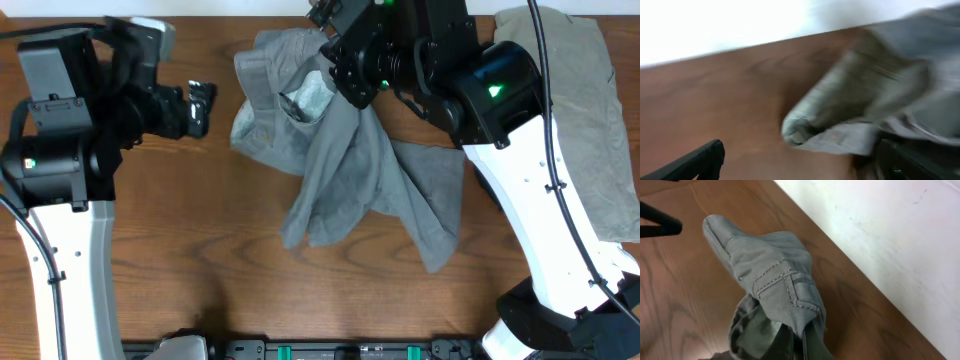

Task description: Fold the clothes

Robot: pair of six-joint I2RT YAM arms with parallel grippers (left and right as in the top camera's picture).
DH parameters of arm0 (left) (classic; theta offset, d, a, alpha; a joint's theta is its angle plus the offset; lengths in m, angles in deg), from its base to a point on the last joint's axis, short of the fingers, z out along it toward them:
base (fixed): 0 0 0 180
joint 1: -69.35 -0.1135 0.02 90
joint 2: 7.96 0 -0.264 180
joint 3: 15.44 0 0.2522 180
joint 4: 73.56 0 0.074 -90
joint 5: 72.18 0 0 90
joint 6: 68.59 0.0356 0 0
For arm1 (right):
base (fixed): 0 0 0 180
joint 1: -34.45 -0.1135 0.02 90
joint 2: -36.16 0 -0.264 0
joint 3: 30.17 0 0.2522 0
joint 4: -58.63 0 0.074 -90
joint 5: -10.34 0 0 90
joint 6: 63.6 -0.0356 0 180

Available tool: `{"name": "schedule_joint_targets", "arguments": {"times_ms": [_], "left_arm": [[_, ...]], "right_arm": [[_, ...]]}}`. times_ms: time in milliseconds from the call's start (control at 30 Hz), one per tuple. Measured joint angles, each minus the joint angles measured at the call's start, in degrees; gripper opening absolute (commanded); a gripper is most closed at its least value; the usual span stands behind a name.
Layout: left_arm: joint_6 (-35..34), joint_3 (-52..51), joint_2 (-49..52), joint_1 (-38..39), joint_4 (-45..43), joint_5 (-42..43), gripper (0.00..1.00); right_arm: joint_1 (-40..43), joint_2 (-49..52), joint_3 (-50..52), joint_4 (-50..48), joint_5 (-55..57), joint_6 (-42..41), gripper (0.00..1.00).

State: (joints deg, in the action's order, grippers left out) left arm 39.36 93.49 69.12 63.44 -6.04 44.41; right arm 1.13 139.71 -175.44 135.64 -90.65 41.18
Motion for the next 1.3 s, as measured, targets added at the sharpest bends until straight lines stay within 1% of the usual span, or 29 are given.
{"name": "schedule_joint_targets", "arguments": {"times_ms": [200, 467, 800, 833, 867, 933, 1000, 1033, 1233, 1300], "left_arm": [[8.68, 0.00, 1.73, 0.00, -1.20, 10.05, 0.98], [16.06, 0.00, 7.15, 0.00, -1.73, 19.96, 0.98], [25.14, 0.00, 10.29, 0.00, -2.21, 33.62, 0.99], [25.70, 0.00, 10.38, 0.00, -2.75, 34.71, 0.96], [26.12, 0.00, 10.45, 0.00, -3.23, 35.91, 0.85], [26.77, 0.00, 10.49, 0.00, -4.15, 37.57, 0.49], [27.32, 0.00, 10.49, 0.00, -4.76, 38.77, 0.08], [27.34, 0.00, 10.49, 0.00, -4.94, 39.26, 0.06], [26.88, 0.00, 10.49, 0.00, -5.16, 40.59, 0.06], [25.77, 0.00, 10.49, 0.00, -5.73, 40.72, 0.06]], "right_arm": [[-0.02, 0.02, 0.02, 1.73, -3.65, 2.01, 0.01], [-0.02, 0.00, 0.00, 2.75, -4.98, 2.71, 0.01], [-0.02, 0.00, 0.00, 3.41, -5.75, 3.08, 0.01], [-0.02, 0.00, 0.00, 3.41, -5.84, 3.08, 0.01], [-0.02, 0.00, 0.02, 3.41, -5.97, 3.08, 0.01], [-0.02, 0.02, 0.02, 3.41, -6.10, 3.08, 0.01], [-0.02, 0.02, 0.00, 3.50, -6.23, 3.10, 0.01], [-0.02, 0.00, 0.00, 3.52, -6.23, 3.10, 0.01], [-0.02, 0.00, 0.00, 3.52, -6.25, 3.10, 0.01], [-0.02, 0.02, 0.00, 3.52, -6.23, 3.08, 0.05]]}}
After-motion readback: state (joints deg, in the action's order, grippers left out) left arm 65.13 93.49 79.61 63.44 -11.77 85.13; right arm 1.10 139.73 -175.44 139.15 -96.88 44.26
